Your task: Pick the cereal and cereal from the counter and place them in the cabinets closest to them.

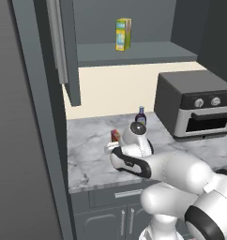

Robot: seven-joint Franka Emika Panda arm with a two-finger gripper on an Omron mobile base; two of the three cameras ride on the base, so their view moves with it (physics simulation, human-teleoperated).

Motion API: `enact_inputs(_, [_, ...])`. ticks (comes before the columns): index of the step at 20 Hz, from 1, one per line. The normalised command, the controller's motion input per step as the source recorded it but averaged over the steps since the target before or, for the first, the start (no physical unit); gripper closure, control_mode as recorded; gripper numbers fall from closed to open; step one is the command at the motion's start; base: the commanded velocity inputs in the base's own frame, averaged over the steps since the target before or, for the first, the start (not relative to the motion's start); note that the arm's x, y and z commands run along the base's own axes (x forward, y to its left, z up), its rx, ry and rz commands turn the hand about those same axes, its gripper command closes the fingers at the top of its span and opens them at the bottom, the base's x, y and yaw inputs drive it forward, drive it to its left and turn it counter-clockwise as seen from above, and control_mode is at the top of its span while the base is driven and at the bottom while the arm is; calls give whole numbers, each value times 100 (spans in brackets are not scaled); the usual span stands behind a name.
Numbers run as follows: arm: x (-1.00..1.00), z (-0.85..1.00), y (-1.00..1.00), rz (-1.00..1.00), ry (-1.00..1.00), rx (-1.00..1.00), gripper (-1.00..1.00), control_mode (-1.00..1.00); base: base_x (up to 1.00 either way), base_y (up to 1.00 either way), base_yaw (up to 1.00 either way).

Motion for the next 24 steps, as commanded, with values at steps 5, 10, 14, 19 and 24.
enact_inputs(5, [-14,33,0,0,-9,0,100,-100,0,0,0])
enact_inputs(10, [-26,42,0,0,-10,0,100,-100,0,0,0])
enact_inputs(14, [-31,49,-1,0,-11,0,100,-100,0,0,0])
enact_inputs(19, [-37,55,-4,0,-9,0,100,-100,0,0,0])
enact_inputs(24, [-39,60,-1,0,-4,0,100,-100,0,0,0])
